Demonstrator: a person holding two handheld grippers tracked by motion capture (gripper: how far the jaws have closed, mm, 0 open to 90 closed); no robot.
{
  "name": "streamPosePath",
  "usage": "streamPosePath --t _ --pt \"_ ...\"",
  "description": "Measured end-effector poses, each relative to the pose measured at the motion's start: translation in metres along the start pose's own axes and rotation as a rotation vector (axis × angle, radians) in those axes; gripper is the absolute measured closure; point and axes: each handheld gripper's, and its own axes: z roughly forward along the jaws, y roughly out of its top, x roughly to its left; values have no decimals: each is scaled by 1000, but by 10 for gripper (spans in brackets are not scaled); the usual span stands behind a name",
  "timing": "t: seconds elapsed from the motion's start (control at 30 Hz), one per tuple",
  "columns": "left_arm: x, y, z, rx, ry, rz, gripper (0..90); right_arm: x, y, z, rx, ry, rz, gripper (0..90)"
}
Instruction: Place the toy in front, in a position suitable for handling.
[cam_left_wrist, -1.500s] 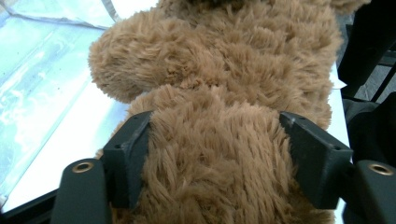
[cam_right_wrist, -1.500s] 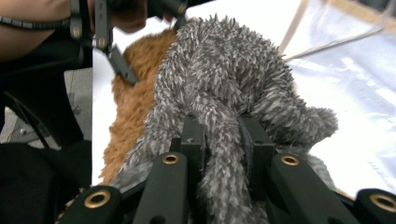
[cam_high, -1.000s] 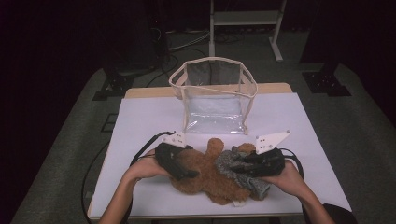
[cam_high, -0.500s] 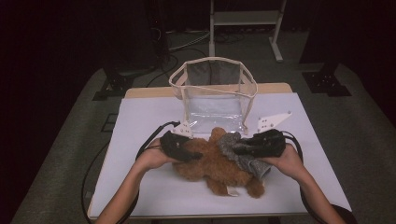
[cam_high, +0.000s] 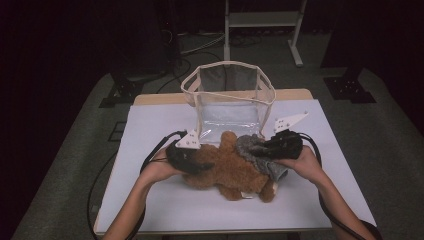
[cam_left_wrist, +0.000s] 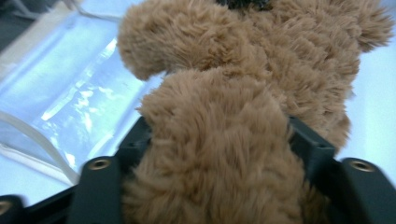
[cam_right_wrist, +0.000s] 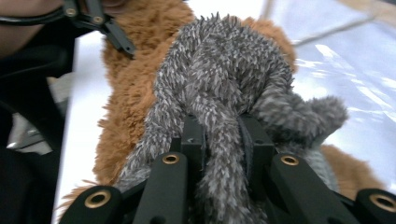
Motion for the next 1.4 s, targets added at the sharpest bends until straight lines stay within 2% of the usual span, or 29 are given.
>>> streamPosePath --t 0.1,0.2,0.3,0.33,0.37,0.4,0.47,0.57,0.67,0.77,0.87,0.97,1.07,1.17,1.23,1.33,1.4 --pt "-3 -3 -6 -15 -19 -15 198 13 -5 5 -17 34 -29 742" --pt "-6 -3 -9 -35 -34 -15 150 28 -10 5 -29 36 -66 743" --pt "-3 -7 -11 -40 -23 -30 133 40 -11 3 -14 43 -107 743" --pt "-3 -9 -11 -46 -31 -41 142 43 -11 2 -7 42 -114 742" --pt "-3 -14 -11 -55 -58 -39 196 45 -11 2 -6 40 -126 743" --pt "-5 -16 -11 -61 -58 -34 245 48 -11 2 -3 34 -131 742" --pt "-11 -22 -14 -67 -50 12 350 49 -8 2 4 36 -137 743" --pt "-17 -23 -18 -42 -35 51 415 46 4 -2 -9 23 -136 744" --pt "-21 -23 -19 -35 -28 67 416 41 18 -2 -20 -23 -143 744" --pt "-23 -24 -22 -35 -35 68 413 33 24 -1 -22 -55 -134 744" --pt "-21 -24 -24 -44 -55 70 376 29 18 2 -13 -31 -116 743" --pt "-16 -18 -23 -57 -67 36 254 33 8 7 -14 -4 -113 742" --pt "-15 -16 -16 -59 -76 40 197 36 2 7 -17 10 -117 743" --pt "-17 -17 -13 -34 -79 50 293 42 5 5 -10 9 -129 741" --pt "-20 -18 -15 -18 -72 64 341 50 10 5 -25 -4 -137 740" --pt "-24 -20 -16 -16 -64 68 365 61 18 12 -24 5 -170 741" --pt "-26 -22 -18 -14 -56 71 369 69 22 20 -5 7 -211 741"
